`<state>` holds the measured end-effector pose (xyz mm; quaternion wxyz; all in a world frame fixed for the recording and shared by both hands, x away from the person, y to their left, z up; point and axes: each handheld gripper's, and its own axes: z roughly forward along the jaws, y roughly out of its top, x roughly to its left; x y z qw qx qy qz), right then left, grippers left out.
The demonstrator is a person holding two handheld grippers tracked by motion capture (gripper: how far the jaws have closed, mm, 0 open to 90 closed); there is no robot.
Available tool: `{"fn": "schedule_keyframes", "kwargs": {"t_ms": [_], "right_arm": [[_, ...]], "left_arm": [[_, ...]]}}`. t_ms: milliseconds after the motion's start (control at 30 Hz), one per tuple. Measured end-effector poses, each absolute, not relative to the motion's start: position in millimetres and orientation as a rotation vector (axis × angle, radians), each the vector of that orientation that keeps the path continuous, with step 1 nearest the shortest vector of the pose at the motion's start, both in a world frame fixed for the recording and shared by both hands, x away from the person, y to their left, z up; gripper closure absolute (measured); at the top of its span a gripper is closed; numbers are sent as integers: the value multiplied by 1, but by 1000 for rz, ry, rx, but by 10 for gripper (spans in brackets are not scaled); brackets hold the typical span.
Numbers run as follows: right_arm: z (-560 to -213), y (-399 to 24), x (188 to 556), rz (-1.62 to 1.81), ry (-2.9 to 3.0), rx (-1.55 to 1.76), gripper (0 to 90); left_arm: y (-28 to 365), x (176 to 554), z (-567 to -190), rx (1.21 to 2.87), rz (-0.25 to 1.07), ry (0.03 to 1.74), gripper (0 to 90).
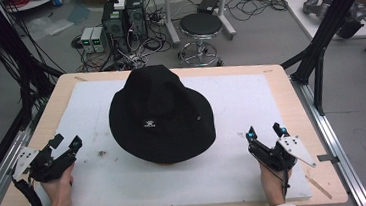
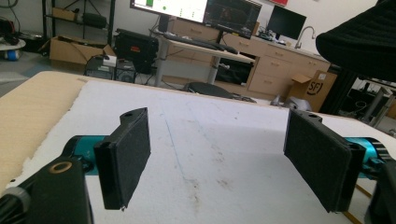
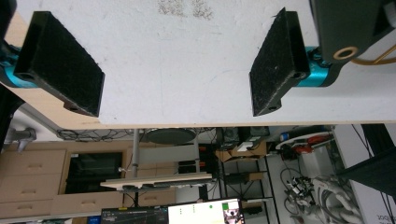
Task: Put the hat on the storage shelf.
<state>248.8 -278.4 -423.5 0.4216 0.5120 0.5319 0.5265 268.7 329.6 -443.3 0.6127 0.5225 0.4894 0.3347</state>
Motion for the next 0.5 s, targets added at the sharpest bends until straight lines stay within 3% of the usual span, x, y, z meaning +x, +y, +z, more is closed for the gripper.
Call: {"fn": "schedule_keyframes", "kwargs": {"t_ms": [500], "right_arm": [[-425,-278,250,1320,1341,1279,174]], "left_arm": [[330,268,-443,1204,772,1131,231]]}}
